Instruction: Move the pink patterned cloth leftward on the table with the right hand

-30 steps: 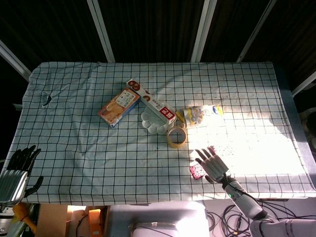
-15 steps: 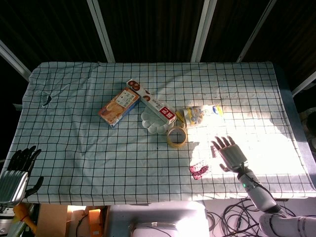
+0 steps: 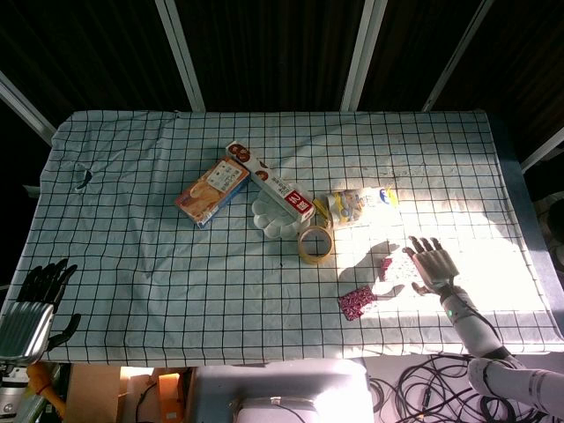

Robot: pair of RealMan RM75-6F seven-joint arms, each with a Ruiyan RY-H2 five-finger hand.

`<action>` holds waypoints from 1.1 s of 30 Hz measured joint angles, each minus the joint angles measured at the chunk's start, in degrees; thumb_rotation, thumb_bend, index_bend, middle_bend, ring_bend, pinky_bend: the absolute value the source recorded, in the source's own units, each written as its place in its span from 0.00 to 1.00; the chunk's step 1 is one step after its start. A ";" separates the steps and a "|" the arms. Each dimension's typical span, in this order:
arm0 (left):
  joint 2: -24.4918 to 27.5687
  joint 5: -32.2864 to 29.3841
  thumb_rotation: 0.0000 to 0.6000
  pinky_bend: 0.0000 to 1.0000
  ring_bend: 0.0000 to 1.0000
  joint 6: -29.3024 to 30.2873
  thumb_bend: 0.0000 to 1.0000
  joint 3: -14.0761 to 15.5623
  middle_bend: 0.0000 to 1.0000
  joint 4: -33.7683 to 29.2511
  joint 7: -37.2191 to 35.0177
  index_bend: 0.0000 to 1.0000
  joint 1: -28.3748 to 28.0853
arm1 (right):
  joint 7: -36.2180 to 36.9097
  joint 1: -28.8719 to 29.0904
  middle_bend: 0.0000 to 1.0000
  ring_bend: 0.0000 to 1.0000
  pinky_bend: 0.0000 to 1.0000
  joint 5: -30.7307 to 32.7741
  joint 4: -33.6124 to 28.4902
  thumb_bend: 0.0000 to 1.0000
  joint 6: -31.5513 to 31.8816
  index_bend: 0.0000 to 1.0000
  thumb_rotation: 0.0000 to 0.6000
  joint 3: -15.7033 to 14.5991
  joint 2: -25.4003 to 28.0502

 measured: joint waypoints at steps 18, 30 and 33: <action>0.11 -0.20 1.00 0.01 0.00 0.20 0.36 -0.05 0.00 0.23 -0.64 0.00 0.07 | -0.36 1.41 0.00 0.00 0.00 1.23 0.77 0.27 -1.07 0.28 1.00 0.69 -2.16; 0.02 -0.30 1.00 0.01 0.00 0.20 0.36 -0.10 0.00 0.34 -0.69 0.00 0.06 | -1.40 2.11 0.00 0.00 0.00 3.10 0.99 0.27 -0.66 0.39 1.00 0.86 -2.43; 0.05 -0.33 1.00 0.01 0.00 0.27 0.36 -0.13 0.00 0.29 -0.71 0.00 0.09 | -1.41 2.01 0.00 0.00 0.00 2.93 0.56 0.27 0.00 0.42 1.00 0.90 -2.28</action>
